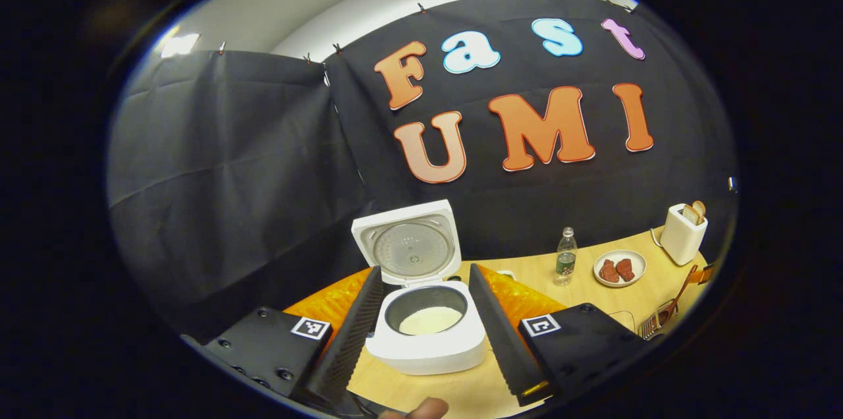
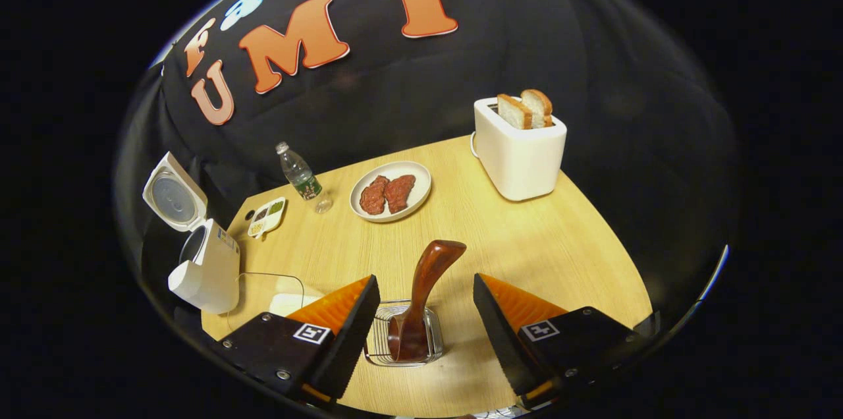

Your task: Close the left gripper, press the button to open the rice cooker; take a wooden spoon from the chopstick holder with the right hand, scoop a spoonful of rice and pour it into the rice cooker, then put the wooden spoon back into the chopstick holder.

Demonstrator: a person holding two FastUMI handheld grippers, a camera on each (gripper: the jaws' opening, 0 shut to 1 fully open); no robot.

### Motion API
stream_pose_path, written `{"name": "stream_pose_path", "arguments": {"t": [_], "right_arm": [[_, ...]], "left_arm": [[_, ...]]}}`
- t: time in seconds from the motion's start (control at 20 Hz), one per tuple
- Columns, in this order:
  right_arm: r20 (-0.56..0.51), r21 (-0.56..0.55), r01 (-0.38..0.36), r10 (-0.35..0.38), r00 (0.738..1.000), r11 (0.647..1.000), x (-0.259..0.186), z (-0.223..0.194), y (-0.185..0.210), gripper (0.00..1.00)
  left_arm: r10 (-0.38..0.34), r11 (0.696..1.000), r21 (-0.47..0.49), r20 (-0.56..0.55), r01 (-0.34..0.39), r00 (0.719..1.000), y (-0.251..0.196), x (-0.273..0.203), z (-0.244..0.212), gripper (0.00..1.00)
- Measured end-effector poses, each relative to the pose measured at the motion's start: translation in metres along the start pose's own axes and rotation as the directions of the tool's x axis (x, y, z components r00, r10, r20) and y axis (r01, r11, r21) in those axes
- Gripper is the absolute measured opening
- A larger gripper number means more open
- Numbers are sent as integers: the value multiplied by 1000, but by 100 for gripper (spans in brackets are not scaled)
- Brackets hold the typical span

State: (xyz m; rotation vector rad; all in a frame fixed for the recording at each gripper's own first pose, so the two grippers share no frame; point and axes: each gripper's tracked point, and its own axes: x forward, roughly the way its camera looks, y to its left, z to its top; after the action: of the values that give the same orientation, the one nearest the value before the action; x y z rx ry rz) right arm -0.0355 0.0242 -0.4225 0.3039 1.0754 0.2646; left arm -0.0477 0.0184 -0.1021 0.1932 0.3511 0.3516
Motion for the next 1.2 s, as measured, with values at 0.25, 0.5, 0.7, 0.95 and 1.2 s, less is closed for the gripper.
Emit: {"name": "stream_pose_path", "arguments": {"t": [0.25,0.5,0.7,0.95,1.2], "right_arm": [[-76,76,-25,31,997,997,36,-12,3,88],[-127,220,-27,56,990,975,69,-21,5,65],[-119,295,-37,75,990,955,72,-21,13,29],[-37,321,-12,25,999,947,51,-22,5,23],[80,368,-26,-4,997,929,34,-25,0,18]], "left_arm": [[53,999,4,-1,-53,999,9,-19,0,90],[77,997,20,9,-77,997,13,-32,3,95],[71,997,30,23,-72,997,10,-32,7,86],[43,999,7,37,-44,998,1,-19,9,90],[6,1000,-6,51,-6,999,-6,2,12,90]]}}
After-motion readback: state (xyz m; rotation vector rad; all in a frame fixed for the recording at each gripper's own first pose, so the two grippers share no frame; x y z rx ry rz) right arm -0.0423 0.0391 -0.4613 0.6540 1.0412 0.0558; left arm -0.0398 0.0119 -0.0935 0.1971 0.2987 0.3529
